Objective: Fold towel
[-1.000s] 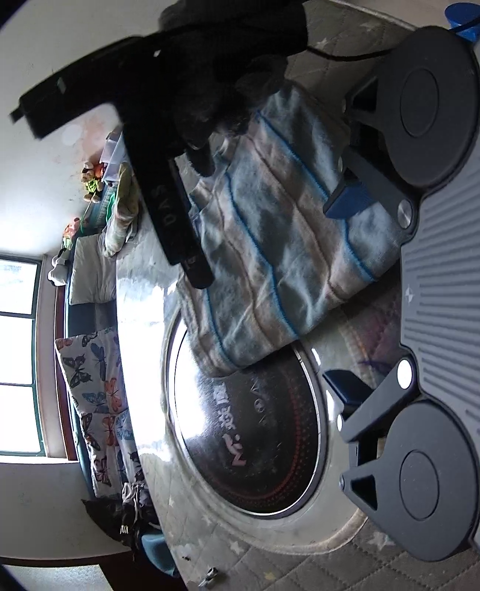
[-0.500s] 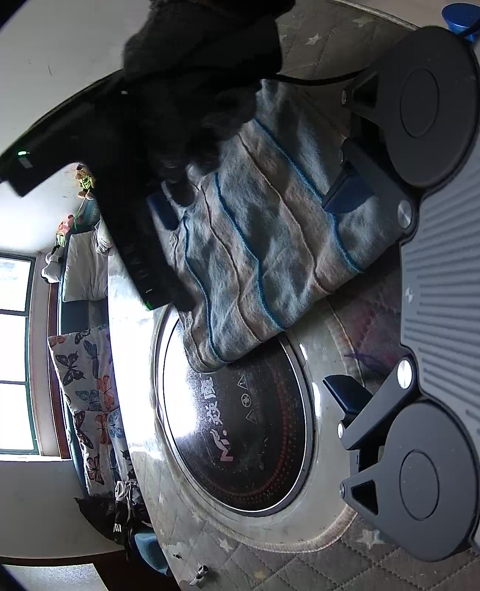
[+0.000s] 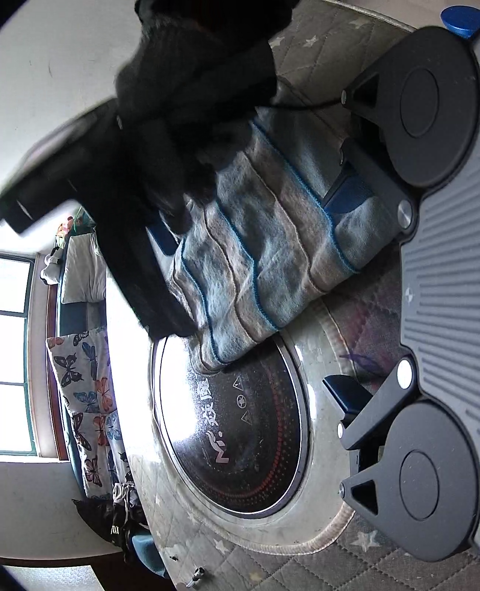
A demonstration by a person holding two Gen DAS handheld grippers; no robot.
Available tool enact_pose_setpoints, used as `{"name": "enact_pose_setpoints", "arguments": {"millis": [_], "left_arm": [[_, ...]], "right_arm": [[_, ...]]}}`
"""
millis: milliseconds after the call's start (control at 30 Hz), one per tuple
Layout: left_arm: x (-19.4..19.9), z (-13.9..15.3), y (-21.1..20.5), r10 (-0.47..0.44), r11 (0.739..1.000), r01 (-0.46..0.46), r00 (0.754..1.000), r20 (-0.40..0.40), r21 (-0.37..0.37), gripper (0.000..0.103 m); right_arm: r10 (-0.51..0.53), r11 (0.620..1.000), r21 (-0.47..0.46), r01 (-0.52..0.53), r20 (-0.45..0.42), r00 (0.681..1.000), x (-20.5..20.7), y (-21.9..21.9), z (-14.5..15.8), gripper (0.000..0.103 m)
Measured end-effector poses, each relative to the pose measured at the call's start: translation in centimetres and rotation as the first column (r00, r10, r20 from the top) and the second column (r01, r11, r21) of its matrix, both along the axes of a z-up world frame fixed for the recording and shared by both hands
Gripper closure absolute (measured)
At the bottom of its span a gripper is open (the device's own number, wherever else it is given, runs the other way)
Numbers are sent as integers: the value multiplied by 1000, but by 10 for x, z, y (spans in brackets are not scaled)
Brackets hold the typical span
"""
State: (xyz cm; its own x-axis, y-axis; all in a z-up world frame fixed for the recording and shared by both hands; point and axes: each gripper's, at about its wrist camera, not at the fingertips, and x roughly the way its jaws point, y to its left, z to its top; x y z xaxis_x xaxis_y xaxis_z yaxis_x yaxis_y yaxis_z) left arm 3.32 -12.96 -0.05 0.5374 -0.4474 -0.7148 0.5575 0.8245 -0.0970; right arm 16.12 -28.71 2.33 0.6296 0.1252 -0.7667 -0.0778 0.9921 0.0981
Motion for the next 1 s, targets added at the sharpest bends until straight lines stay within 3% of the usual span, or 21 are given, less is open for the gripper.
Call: {"name": "enact_pose_setpoints", "arguments": {"millis": [167,333,400,600,733,867,1000], "left_arm": [[1,0,2,6,1000,-6,1000,-3,-8,7],[2,0,3,2,1000,-2,1000,0,-5,7],[1,0,3,4,1000,-4,1000,-2,-4,7],[2,1,3,7,1000,-7,1000,-3,4,7],[2,1,3,8,1000,-8,1000,-2,6,7],[0,0,3,8,1000,-8,1000,-1,11,7],[-2,2,5,12,1000,-12,1000,3,15,7]], "right_arm": [[30,999,32,-31,24,999,-27,-21,16,4],[28,1000,-2,-28,-3,1000,-41,-37,-8,2],[43,999,12,-43,26,999,-44,-42,-13,2],[52,991,115,-61,81,995,-68,-55,12,2],[98,991,88,-105,74,992,-87,-50,11,2],[77,994,80,-80,40,996,-88,-55,-8,2],[54,989,137,-63,72,996,-101,-63,5,3]]}}
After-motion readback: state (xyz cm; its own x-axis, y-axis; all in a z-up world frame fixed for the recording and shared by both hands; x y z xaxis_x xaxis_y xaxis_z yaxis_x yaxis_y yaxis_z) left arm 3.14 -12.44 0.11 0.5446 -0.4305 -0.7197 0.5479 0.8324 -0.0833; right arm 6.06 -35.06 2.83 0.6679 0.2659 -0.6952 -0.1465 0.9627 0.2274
